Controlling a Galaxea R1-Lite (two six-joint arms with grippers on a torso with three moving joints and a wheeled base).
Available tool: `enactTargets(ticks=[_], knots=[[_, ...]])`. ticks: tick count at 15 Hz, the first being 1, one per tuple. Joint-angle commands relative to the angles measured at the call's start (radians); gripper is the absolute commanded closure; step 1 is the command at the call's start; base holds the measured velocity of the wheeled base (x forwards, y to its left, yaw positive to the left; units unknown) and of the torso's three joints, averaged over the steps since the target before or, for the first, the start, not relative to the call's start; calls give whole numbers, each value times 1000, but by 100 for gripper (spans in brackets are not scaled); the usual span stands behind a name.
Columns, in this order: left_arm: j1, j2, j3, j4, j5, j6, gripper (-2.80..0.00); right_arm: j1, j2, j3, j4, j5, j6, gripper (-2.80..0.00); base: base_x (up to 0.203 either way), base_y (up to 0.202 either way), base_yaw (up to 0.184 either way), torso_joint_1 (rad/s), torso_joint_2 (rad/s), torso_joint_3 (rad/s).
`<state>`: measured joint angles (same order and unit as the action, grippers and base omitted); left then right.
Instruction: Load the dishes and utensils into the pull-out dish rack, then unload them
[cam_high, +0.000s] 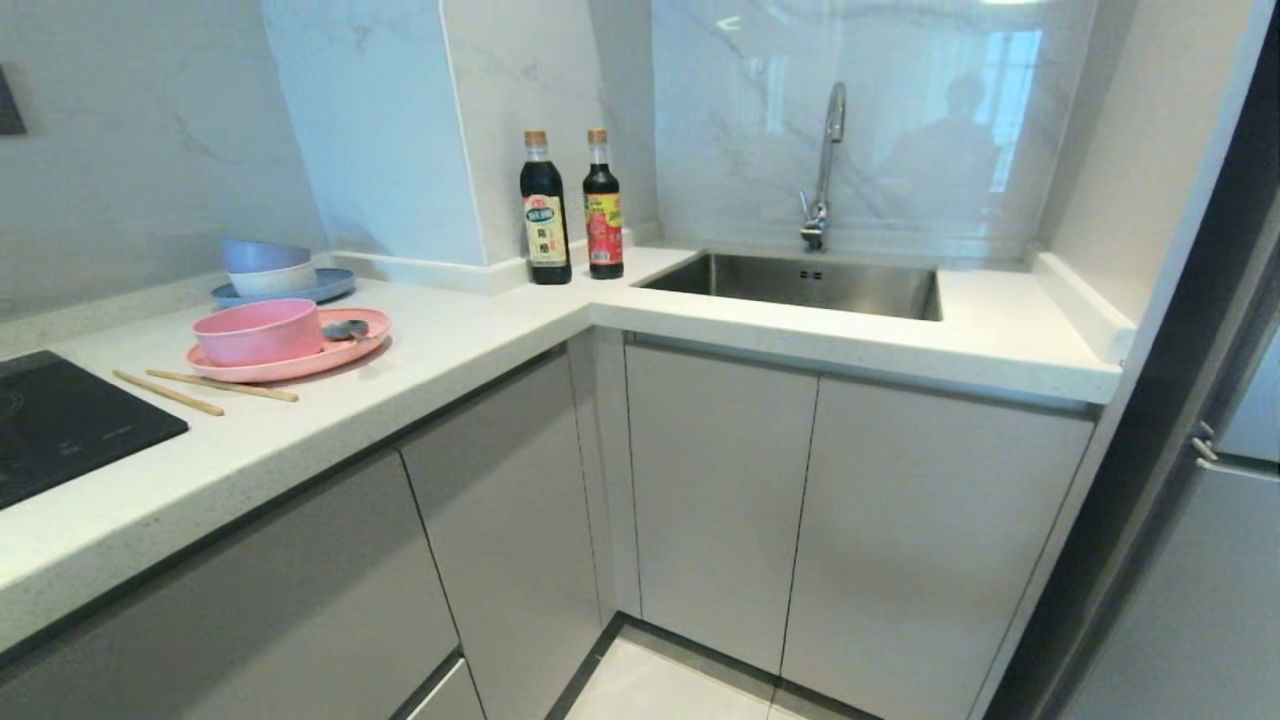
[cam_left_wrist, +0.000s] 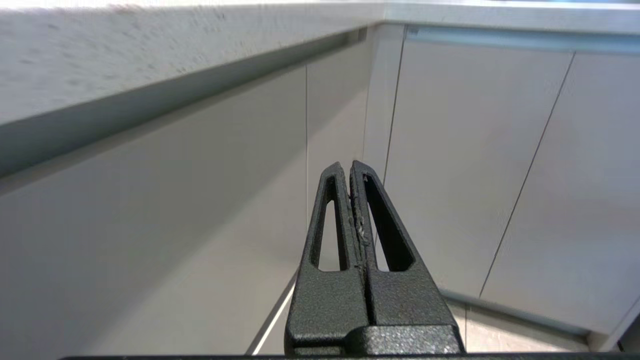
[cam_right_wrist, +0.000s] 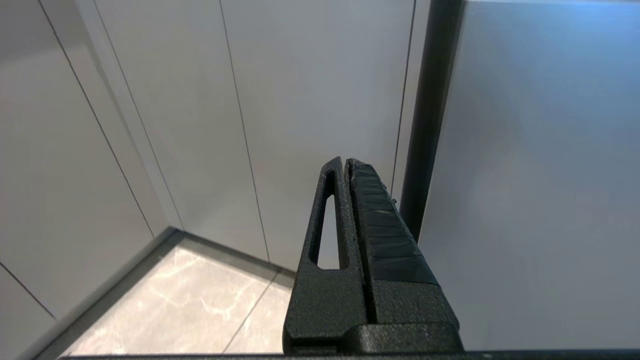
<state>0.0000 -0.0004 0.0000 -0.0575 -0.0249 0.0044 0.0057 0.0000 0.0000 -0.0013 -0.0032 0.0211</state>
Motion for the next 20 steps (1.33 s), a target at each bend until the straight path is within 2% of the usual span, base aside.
enactTargets(ticks=[1,4,8,20], knots=[[0,2,26,-1,-1,2,0,0,0,2,0,0,0,0,0,0,0,-1,-1,208],[0,2,26,-1,0,-1,0,0,0,2,0,0,0,0,0,0,0,0,2,181],[0,2,25,-2,14,-44,0,0,0,2,0,0,0,0,0,0,0,3,1,42],[0,2,26,-2,14,-44,0,0,0,2,0,0,0,0,0,0,0,0,0,0]])
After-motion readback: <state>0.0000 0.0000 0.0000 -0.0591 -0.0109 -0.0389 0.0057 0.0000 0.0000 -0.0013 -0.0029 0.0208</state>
